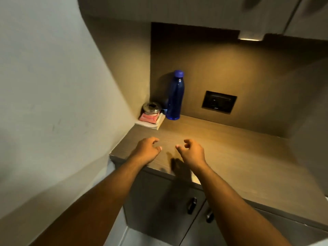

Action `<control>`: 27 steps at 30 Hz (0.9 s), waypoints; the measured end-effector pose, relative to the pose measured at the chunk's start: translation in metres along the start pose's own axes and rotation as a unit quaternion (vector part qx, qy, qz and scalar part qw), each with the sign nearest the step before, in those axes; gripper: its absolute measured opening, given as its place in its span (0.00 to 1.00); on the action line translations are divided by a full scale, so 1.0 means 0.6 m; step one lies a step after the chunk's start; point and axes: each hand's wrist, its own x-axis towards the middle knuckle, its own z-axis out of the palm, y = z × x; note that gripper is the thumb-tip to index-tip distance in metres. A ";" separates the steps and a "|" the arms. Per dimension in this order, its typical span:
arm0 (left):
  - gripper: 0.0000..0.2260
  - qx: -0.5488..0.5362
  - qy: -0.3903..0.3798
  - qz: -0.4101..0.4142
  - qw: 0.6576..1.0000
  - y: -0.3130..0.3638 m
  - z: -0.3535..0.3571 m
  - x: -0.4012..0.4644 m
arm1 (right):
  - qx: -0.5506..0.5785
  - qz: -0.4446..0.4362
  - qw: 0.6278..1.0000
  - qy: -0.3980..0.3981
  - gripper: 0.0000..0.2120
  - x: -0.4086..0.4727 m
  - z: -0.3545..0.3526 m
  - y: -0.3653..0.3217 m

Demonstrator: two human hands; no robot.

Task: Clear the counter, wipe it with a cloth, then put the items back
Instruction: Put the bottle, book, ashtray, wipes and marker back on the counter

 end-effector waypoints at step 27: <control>0.24 -0.214 -0.007 -0.021 0.976 0.087 0.005 0.311 | -0.022 -0.104 0.987 0.124 0.34 0.448 0.019 -0.204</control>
